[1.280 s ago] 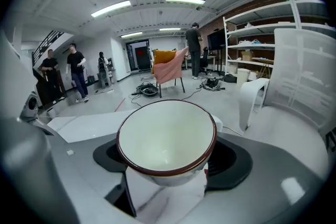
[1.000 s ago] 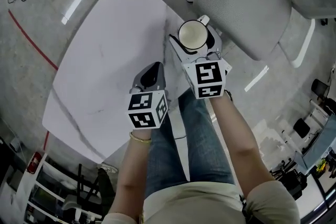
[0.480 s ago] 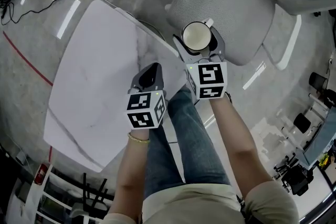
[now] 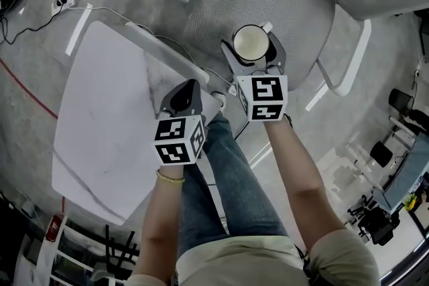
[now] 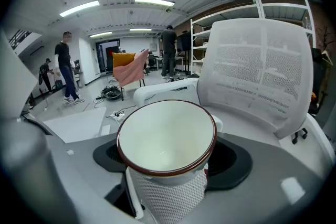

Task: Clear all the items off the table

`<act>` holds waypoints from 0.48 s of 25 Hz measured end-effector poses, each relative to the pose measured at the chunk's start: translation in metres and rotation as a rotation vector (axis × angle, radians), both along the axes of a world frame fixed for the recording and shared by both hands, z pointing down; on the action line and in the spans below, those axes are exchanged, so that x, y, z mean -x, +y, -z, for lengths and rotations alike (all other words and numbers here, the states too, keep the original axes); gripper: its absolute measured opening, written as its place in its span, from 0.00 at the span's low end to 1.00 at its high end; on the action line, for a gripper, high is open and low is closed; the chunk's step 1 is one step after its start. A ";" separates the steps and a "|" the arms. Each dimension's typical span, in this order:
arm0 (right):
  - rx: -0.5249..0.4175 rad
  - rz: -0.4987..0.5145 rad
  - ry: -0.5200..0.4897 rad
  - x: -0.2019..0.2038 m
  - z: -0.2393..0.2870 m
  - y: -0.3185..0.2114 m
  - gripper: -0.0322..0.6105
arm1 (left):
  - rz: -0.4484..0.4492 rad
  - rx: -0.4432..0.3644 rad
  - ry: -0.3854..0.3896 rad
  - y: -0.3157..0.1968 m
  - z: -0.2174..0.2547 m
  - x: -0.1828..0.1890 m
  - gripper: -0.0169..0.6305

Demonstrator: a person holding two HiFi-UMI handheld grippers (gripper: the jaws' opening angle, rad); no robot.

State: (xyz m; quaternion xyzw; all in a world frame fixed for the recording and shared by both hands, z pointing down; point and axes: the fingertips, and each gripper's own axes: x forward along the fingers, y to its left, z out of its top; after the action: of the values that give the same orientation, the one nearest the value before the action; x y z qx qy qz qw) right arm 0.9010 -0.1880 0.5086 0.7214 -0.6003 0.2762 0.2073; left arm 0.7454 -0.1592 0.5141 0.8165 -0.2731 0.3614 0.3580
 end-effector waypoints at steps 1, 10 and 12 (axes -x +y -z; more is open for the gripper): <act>0.001 -0.007 0.001 -0.007 -0.003 0.000 0.68 | -0.004 0.000 0.000 0.000 -0.002 -0.006 0.04; 0.034 -0.056 0.009 -0.064 -0.035 0.003 0.68 | -0.033 0.014 -0.015 0.001 -0.018 -0.048 0.04; 0.039 -0.066 0.014 -0.076 -0.042 0.003 0.68 | -0.041 0.015 -0.019 0.000 -0.022 -0.057 0.04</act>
State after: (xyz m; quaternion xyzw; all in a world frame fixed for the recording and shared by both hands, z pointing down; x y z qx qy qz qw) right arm 0.9771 -0.1853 0.5506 0.7386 -0.5693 0.2893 0.2162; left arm 0.8021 -0.1587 0.5360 0.8158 -0.2568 0.3783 0.3541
